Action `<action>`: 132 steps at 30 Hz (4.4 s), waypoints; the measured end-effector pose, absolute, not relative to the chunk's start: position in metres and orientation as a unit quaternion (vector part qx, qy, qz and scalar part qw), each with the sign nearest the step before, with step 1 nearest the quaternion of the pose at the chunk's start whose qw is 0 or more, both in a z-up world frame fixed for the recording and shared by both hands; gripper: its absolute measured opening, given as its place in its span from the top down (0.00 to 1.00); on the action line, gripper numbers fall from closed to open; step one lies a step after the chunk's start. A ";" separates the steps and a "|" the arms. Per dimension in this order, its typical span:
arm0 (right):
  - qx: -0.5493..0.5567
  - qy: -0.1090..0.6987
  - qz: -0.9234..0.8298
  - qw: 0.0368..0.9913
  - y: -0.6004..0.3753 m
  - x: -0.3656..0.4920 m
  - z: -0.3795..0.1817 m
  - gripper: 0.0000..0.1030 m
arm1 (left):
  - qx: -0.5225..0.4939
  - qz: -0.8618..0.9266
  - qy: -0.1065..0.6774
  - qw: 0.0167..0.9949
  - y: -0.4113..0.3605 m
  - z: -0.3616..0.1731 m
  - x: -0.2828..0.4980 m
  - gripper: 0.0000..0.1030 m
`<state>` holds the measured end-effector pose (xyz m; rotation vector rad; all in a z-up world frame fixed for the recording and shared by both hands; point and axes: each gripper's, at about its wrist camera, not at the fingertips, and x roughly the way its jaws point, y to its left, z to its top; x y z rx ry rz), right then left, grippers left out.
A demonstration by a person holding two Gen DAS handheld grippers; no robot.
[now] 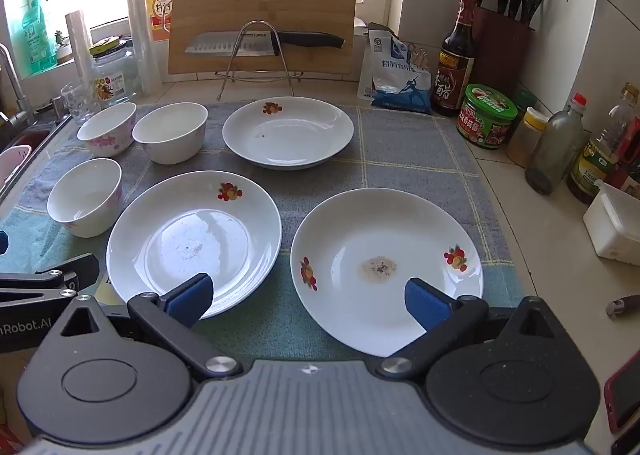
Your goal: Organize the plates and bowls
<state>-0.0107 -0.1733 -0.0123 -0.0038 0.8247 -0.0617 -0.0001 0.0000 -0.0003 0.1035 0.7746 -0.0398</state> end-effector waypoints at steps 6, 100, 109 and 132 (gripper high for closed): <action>-0.002 0.402 -0.028 0.915 -0.172 -0.012 -0.012 0.00 | 0.048 -0.019 0.373 0.926 0.003 0.000 -0.004 0.01; -0.015 0.370 -0.012 0.929 -0.188 -0.030 0.000 0.00 | 0.028 -0.007 0.370 0.929 -0.010 0.011 -0.020 0.01; -0.002 0.352 -0.001 0.936 -0.208 -0.039 0.001 0.00 | 0.026 -0.035 0.361 0.932 -0.025 0.014 -0.027 0.01; 0.001 0.361 0.002 0.932 -0.268 -0.064 -0.051 0.00 | 0.031 -0.141 0.357 0.923 -0.056 0.002 0.025 0.01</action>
